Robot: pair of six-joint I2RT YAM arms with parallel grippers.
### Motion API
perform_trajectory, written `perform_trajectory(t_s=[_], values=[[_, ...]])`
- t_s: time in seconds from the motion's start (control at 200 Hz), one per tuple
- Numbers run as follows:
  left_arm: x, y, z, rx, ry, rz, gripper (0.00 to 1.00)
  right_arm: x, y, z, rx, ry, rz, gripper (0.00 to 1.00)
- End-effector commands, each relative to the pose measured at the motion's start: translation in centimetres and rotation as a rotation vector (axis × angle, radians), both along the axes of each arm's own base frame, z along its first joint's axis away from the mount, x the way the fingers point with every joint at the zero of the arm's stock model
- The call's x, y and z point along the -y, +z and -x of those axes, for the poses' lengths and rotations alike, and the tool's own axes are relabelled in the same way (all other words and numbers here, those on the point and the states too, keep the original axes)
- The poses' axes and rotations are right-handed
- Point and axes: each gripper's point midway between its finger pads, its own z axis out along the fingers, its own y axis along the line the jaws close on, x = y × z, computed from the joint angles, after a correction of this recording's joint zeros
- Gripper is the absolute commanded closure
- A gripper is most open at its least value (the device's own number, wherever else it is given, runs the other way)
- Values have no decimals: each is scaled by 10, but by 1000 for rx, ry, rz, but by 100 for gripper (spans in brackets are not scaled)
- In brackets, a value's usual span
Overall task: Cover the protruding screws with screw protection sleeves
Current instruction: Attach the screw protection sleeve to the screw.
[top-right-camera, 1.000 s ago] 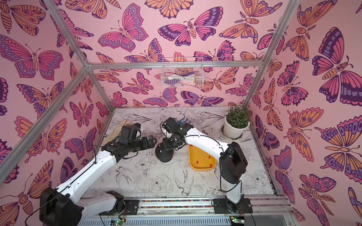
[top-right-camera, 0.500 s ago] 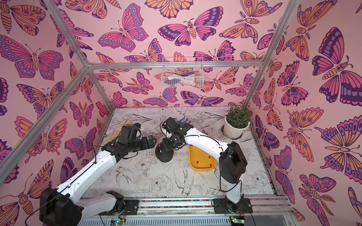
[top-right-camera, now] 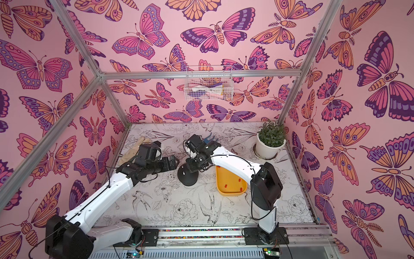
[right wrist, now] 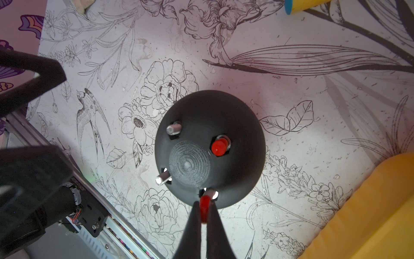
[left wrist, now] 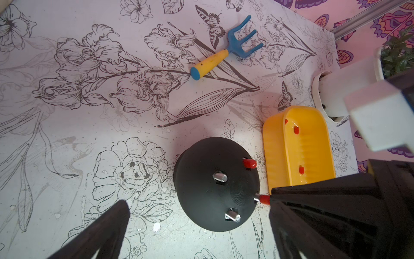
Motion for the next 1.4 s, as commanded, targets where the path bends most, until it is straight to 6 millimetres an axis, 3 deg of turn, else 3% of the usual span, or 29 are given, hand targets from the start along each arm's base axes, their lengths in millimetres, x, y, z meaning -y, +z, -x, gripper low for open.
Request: perform_trajectory(t_s=[0.0, 1.397], values=[[-1, -3, 2, 0, -10, -1, 0, -4, 0, 0, -4, 15, 11, 91], [-1, -1, 3, 6, -14, 2, 0, -7, -1, 1, -12, 20, 5, 88]])
